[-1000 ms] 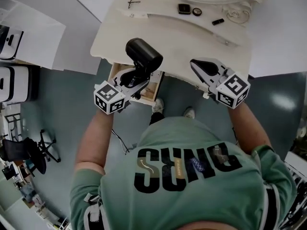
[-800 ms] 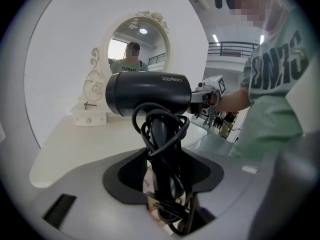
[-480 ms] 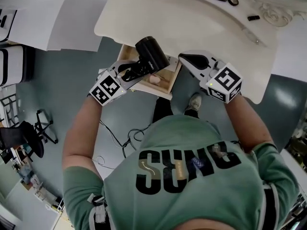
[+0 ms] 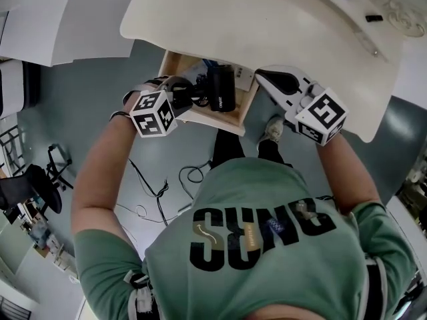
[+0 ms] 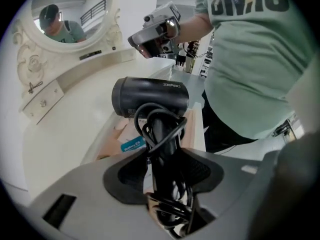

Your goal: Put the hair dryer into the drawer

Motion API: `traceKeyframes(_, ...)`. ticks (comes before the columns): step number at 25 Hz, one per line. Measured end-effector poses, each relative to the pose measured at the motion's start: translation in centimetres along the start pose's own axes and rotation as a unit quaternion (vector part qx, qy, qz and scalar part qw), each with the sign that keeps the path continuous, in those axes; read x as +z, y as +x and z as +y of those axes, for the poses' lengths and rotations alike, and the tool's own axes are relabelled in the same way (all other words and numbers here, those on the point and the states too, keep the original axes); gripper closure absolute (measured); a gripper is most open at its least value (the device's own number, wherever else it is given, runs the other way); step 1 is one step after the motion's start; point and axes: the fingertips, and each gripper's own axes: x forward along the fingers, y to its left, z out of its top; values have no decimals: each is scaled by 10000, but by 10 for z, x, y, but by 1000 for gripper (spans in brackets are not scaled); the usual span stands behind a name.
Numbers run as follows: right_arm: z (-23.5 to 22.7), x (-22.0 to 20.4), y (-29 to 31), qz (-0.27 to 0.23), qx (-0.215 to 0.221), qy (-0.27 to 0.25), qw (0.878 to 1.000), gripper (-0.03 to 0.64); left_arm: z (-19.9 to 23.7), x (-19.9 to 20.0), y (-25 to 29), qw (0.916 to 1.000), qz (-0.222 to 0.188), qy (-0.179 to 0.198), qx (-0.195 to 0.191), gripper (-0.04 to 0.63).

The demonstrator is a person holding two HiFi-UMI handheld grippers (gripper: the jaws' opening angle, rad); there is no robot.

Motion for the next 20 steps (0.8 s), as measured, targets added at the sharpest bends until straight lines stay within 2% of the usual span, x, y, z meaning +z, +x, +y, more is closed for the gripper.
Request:
traceKeyframes(4, 1, -7, 0, 1, -18, 84, 10000, 623, 1, -5, 18, 9993, 230, 211, -219, 385)
traceKeyframes(14, -7, -25, -9, -3, -81, 291, 9995, 623, 11, -13, 62, 9961, 591, 371, -533, 385)
traceKeyframes(20, -9, -34, -13, 30, -97, 370, 9993, 623, 20, -27, 81, 9942, 802, 316, -645, 385)
